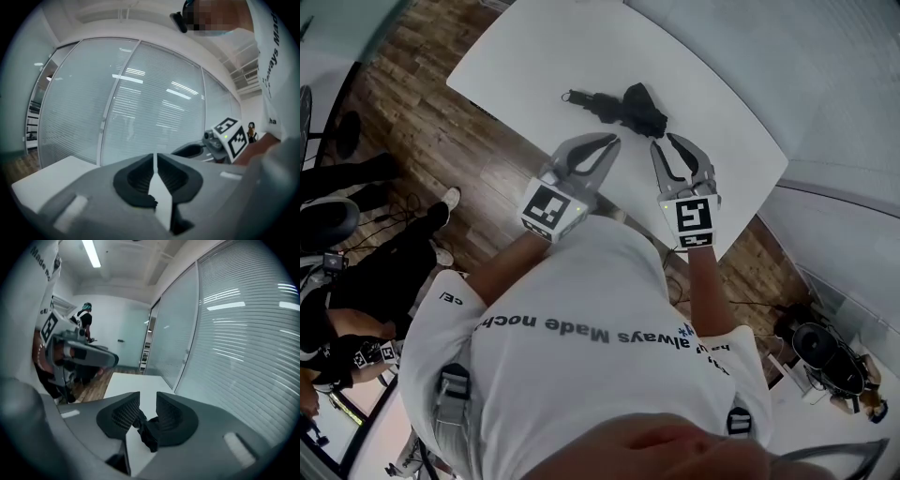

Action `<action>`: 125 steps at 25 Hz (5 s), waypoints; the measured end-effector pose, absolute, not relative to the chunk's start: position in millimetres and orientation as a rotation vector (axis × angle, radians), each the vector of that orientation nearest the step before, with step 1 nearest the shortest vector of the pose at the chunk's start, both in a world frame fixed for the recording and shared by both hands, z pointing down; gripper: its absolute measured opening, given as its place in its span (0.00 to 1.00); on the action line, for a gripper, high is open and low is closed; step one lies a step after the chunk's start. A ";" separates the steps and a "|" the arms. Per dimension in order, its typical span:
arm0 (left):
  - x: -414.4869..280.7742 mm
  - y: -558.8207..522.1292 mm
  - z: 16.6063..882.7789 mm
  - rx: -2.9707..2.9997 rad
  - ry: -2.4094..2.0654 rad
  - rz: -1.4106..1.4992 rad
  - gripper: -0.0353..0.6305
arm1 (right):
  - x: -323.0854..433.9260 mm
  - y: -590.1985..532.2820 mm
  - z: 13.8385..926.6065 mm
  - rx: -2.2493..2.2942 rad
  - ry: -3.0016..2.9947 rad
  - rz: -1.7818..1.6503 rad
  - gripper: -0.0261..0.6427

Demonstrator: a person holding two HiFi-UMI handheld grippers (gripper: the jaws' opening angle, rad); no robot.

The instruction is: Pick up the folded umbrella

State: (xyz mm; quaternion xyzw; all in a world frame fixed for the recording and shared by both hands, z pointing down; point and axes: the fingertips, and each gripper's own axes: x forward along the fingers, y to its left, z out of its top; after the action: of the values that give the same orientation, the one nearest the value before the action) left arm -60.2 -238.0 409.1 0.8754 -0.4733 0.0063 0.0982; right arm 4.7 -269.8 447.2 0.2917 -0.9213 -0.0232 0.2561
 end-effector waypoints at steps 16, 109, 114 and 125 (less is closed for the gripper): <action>-77.8 -242.1 446.0 2.543 -1.414 0.106 0.09 | -16.4 -334.8 669.0 0.254 -1.988 -0.238 0.42; -57.6 -199.4 394.8 2.626 -1.430 -0.049 0.06 | 64.7 -186.6 370.2 0.997 -2.948 -0.001 0.38; -57.2 -203.1 395.4 2.635 -1.419 -0.039 0.06 | 62.3 -188.9 371.0 1.000 -2.944 -0.003 0.38; -50.4 -207.8 393.7 2.636 -1.410 -0.038 0.06 | 64.2 -193.4 370.7 0.981 -2.953 0.001 0.38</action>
State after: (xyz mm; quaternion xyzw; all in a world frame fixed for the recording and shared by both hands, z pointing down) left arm -50.4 -207.8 393.7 0.8792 -0.4701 -0.0125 0.0759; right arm 64.2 -193.4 370.7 0.3154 -0.9488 0.0003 0.0150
